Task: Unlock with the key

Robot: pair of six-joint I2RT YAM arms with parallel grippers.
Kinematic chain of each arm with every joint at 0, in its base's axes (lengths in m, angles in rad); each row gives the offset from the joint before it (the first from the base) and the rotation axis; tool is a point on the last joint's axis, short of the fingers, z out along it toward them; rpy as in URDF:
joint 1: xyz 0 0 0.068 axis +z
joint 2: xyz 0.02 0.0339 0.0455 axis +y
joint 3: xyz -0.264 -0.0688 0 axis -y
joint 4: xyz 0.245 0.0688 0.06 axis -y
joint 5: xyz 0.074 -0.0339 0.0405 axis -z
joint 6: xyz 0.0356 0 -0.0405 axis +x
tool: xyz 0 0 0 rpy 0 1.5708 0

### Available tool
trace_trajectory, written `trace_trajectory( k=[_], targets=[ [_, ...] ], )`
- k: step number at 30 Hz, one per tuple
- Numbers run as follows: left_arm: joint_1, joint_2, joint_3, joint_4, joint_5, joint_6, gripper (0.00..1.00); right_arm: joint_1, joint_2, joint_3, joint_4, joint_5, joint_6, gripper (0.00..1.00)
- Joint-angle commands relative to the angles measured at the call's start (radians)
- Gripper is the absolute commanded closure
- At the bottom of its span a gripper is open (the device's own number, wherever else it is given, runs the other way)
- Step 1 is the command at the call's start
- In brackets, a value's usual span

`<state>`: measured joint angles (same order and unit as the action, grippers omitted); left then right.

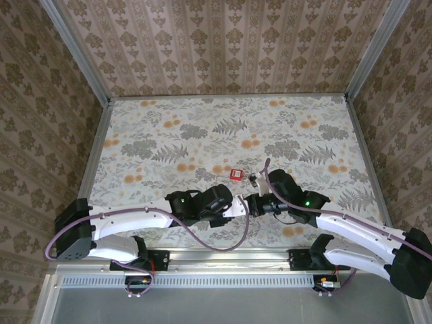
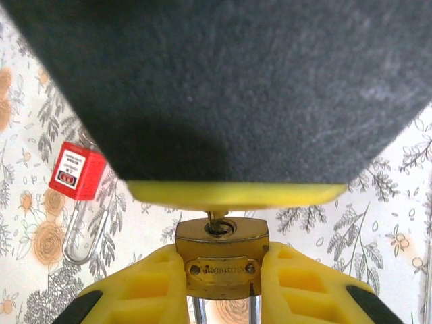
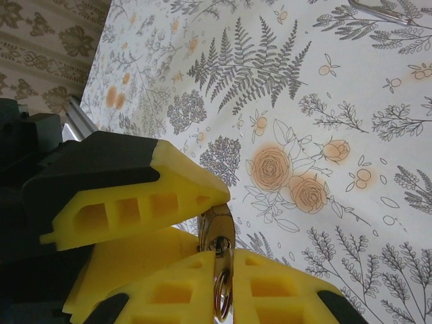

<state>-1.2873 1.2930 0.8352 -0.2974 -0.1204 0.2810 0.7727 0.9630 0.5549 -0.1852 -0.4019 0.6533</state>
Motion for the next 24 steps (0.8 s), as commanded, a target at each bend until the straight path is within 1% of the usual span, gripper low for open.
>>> trace_trajectory(
  k=[1,10,20,24],
  targets=[
    [-0.027,-0.038,0.026,0.338,0.065,-0.017,1.00,0.010,-0.018,0.056,0.061,-0.082,-0.030,0.86],
    [-0.022,-0.033,-0.004,0.341,0.047,-0.031,1.00,-0.025,-0.060,0.092,-0.024,-0.062,-0.056,0.80],
    [-0.010,-0.024,-0.026,0.333,0.044,-0.048,1.00,-0.093,-0.107,0.097,-0.107,-0.048,-0.069,0.63],
    [-0.005,-0.022,-0.031,0.331,0.044,-0.051,1.00,-0.116,-0.119,0.094,-0.121,-0.045,-0.066,0.58]
  ],
)
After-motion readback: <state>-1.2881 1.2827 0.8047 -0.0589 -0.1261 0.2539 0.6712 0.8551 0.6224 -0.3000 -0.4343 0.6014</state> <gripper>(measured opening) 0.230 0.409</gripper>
